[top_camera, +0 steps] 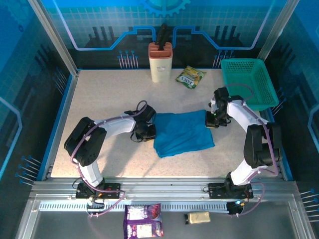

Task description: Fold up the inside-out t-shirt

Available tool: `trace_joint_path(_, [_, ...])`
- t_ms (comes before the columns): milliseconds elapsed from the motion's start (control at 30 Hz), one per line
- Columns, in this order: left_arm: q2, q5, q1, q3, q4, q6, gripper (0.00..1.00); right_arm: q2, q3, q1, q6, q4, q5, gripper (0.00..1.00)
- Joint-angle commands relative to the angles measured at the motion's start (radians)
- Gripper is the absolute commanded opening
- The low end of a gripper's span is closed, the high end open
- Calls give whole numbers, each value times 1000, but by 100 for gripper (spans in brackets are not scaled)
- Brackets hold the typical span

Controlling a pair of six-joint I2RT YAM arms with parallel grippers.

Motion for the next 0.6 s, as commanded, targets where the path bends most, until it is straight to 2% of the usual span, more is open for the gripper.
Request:
trace_joint_path(0, [35, 93, -1, -10, 105, -30, 3, -36, 75, 54, 29, -117, 66, 0])
trace_joint_path(267, [64, 158, -3, -32, 188, -53, 2, -26, 176, 242, 132, -167, 48, 0])
trace_joint_path(567, [69, 175, 0, -70, 221, -83, 2, 68, 246, 460, 352, -21, -101, 0])
